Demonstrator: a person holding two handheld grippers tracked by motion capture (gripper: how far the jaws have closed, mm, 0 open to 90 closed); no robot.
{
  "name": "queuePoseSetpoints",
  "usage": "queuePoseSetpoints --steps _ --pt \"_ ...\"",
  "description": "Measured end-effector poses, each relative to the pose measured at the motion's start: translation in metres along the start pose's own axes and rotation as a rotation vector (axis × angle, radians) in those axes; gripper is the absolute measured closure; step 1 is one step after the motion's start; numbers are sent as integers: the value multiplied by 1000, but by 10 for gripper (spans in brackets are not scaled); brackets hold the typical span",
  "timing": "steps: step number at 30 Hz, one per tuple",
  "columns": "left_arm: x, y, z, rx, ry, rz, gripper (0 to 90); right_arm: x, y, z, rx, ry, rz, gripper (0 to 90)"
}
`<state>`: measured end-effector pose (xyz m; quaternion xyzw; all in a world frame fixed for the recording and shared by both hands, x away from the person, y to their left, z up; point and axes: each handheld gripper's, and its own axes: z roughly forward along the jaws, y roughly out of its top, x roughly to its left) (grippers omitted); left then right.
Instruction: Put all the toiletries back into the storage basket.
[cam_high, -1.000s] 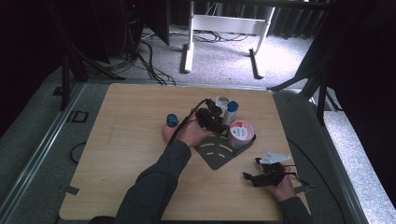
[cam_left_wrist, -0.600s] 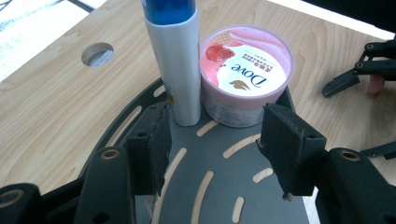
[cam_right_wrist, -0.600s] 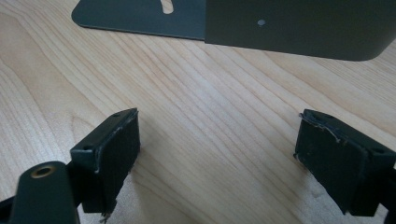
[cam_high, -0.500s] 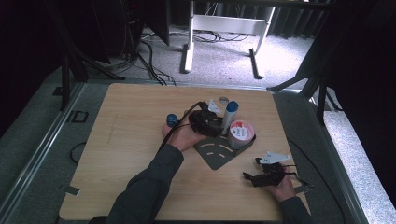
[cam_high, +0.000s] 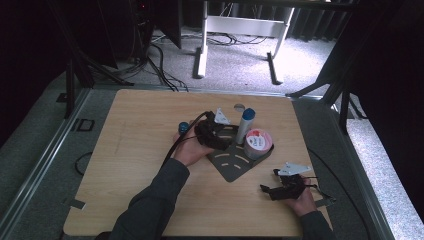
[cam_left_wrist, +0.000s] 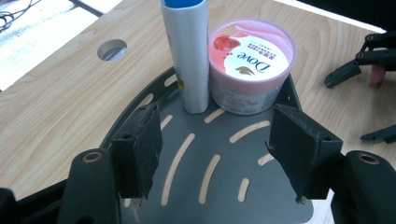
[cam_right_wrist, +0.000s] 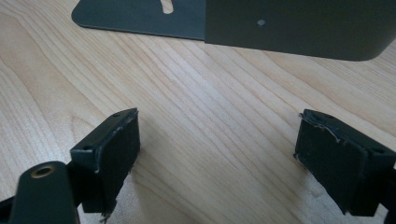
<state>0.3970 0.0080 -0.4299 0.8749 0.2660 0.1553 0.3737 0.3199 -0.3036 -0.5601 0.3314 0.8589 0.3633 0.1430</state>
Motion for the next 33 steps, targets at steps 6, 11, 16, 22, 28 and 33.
queuePoseSetpoints --steps 6,11,16,22,28,33 --pt "5 -2 -6 -14 -1 -8 313 0 0 0 0 0 0 137" --pt "9 -3 -11 -29 16 -18 271 0 0 0 0 0 0 137" --pt "15 -4 -15 -44 37 -31 212 0 0 0 0 0 0 137" --pt "24 -8 -19 -47 80 -57 139 0 0 0 1 0 1 137" --pt "37 -13 -24 -58 103 -88 117 0 0 0 1 0 1 137" --pt "46 -17 -29 -60 128 -104 114 0 0 0 1 0 1 137"
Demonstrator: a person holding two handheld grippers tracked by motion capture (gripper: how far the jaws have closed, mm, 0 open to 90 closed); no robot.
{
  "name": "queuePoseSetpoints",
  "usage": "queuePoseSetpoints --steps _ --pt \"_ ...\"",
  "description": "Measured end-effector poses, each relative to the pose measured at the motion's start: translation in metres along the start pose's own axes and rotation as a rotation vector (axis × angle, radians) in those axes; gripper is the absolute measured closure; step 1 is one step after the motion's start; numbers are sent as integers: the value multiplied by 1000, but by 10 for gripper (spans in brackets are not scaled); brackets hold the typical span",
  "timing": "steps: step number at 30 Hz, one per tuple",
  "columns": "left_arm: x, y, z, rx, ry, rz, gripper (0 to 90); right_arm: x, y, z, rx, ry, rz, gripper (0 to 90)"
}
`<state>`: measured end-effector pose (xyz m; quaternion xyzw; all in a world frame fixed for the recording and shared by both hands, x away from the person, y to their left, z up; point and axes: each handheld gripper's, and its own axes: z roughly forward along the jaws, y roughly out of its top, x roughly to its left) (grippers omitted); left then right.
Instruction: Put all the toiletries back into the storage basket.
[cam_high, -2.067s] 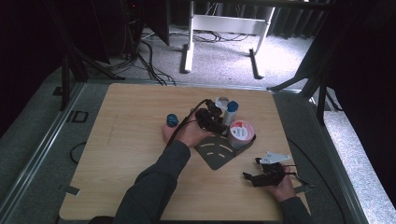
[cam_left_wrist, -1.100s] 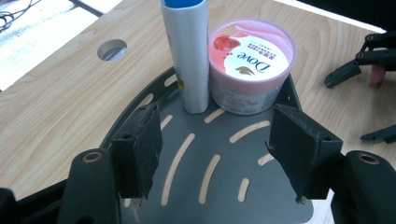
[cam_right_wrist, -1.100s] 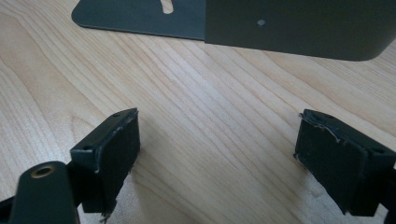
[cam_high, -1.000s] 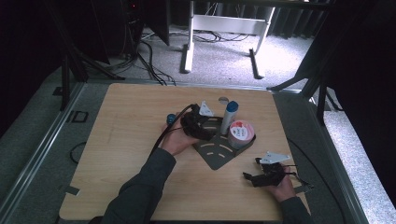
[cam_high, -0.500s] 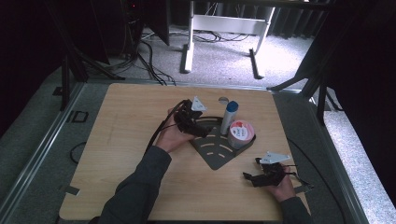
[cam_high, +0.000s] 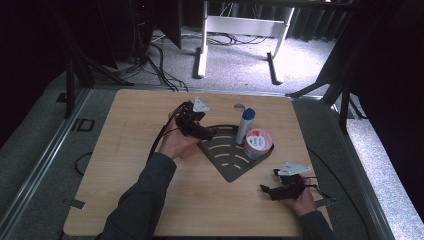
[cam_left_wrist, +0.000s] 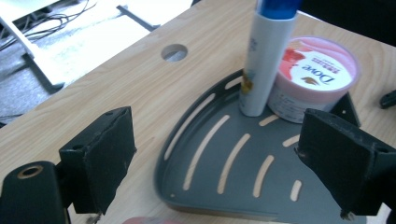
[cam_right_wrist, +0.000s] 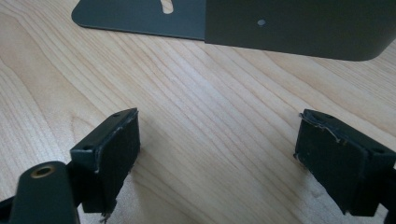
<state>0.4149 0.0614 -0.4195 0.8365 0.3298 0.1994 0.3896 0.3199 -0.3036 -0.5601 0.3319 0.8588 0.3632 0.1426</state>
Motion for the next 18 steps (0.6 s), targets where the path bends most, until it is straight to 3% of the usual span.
queuePoseSetpoints --steps 8,18 --pt "17 -10 -4 21 13 -31 104 0 0 0 0 0 0 136" --pt "20 -19 -1 43 32 -32 144 0 0 0 0 0 0 137"
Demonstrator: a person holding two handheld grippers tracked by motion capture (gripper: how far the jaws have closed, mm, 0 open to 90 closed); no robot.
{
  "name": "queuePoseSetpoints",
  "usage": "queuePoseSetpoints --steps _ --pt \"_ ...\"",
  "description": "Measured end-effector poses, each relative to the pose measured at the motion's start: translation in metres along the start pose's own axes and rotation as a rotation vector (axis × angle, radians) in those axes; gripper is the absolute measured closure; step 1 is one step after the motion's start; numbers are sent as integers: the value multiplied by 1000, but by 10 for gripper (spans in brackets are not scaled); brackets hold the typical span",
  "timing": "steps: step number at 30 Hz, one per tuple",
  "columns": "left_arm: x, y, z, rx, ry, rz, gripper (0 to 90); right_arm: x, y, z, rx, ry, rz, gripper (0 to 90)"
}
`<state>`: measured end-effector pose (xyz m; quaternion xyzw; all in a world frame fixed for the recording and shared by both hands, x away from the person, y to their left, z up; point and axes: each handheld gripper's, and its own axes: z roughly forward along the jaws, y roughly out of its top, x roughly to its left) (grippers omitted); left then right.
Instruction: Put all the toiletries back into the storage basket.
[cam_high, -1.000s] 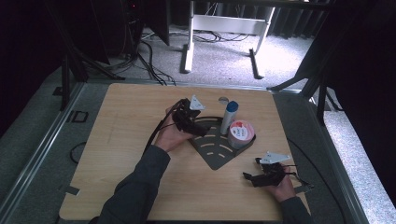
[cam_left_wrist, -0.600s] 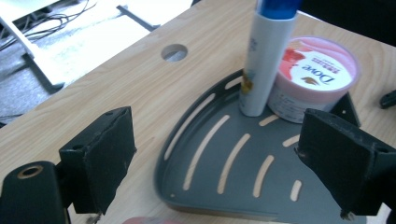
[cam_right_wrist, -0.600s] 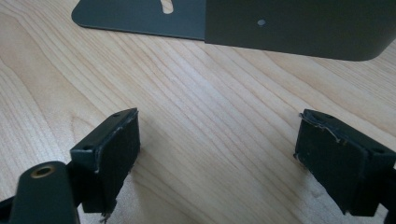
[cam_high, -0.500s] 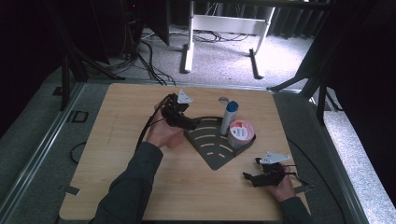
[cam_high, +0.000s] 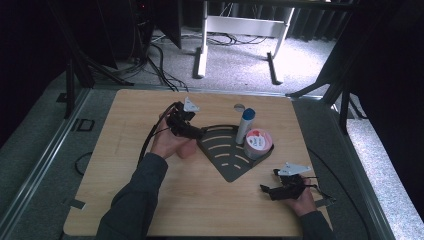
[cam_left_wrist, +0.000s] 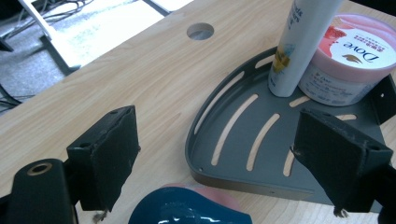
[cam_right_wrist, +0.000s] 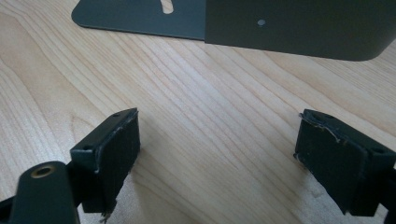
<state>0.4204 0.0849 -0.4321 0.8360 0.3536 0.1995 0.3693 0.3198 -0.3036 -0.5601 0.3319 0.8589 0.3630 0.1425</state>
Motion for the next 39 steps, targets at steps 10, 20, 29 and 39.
queuePoseSetpoints --steps 10,20,29,39 --pt "6 -10 3 21 -9 -18 144 0 0 0 0 0 0 137" --pt "9 -23 10 49 -18 -16 144 0 0 0 0 0 0 137" --pt "12 -31 13 62 -30 -6 183 0 0 0 0 0 0 137" --pt "16 -35 14 64 -41 -5 313 0 0 0 0 0 0 137"
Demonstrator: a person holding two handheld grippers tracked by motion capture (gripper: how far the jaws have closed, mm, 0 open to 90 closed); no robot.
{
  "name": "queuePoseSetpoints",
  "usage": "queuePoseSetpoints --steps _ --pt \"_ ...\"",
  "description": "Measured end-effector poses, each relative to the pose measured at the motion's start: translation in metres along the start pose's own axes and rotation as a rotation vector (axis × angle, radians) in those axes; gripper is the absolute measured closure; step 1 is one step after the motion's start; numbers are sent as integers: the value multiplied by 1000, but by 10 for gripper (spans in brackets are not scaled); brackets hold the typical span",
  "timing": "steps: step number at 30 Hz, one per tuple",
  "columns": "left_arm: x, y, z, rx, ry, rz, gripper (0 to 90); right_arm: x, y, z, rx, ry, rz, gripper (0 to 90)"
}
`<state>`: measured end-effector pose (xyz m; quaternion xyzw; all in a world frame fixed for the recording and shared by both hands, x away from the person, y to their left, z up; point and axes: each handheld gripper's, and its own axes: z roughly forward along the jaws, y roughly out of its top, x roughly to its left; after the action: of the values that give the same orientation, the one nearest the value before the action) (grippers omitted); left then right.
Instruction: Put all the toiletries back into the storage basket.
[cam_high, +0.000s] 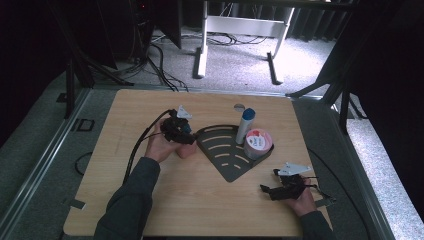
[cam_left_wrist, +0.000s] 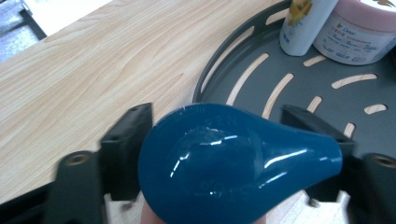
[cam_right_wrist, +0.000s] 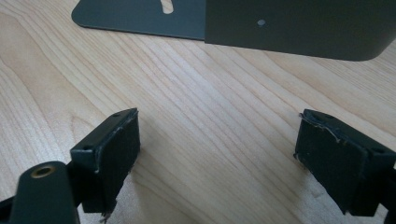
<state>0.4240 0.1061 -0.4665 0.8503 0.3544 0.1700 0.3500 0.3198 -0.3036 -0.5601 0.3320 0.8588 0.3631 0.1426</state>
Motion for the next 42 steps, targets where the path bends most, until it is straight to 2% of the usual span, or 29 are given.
queuePoseSetpoints --steps 9,15,30,35,39,42 --pt "5 -2 -2 -5 -16 -13 434 0 0 0 0 0 1 136" --pt "5 -3 -4 -9 -5 -13 483 0 0 0 0 0 0 137" --pt "7 -5 -9 -25 -12 -24 509 0 0 0 0 0 0 137" --pt "6 -4 -10 -20 1 -17 508 0 0 0 0 0 1 137" --pt "6 -4 -12 -30 -2 -16 505 0 0 0 1 0 1 137" --pt "10 -5 -17 -47 -19 -32 519 0 0 0 0 0 0 136"
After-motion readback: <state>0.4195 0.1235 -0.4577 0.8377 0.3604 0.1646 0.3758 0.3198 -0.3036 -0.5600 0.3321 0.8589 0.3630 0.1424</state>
